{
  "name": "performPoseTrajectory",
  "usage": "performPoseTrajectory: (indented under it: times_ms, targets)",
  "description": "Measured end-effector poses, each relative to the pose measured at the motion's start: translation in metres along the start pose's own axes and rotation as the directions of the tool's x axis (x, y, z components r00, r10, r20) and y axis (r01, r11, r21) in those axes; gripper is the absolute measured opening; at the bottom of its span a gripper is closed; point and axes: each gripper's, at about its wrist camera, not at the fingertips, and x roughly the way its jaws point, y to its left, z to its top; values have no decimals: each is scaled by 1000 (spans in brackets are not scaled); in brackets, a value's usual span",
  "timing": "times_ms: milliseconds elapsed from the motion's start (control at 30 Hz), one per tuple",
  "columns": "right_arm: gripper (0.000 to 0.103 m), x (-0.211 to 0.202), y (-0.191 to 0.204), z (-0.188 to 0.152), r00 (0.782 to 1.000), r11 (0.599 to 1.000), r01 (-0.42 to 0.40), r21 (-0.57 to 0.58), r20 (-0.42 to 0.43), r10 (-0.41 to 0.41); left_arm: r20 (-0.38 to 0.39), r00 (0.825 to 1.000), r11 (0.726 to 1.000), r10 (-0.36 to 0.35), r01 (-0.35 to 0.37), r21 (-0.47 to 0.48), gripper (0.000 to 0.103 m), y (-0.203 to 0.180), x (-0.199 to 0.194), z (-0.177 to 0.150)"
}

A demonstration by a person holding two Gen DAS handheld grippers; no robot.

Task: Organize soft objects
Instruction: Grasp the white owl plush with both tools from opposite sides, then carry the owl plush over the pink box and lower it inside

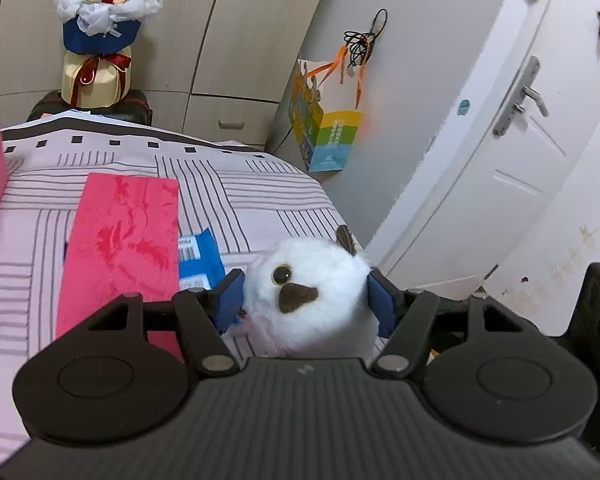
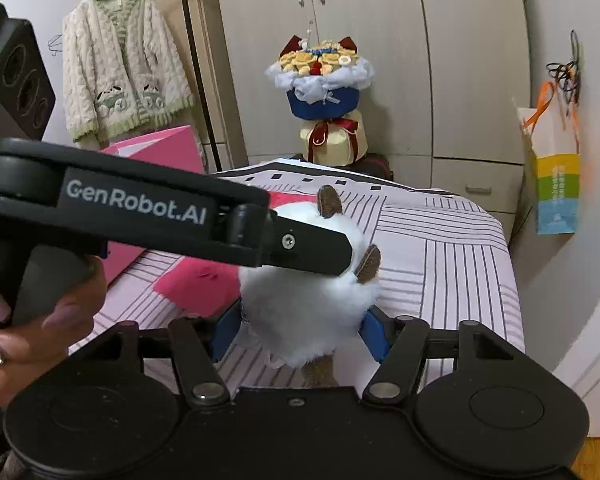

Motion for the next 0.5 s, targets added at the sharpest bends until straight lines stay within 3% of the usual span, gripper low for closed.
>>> performPoseTrajectory:
  times_ms: [267, 500]
  targets:
    - [69, -28, 33, -25, 1000, 999, -9, 31, 8, 9, -7, 999, 998, 40, -39, 40, 65, -8, -46, -32]
    - [68, -50, 77, -32, 1000, 997, 4, -73, -30, -7, -12, 998, 998, 59, -59, 32, 66, -8, -90, -53]
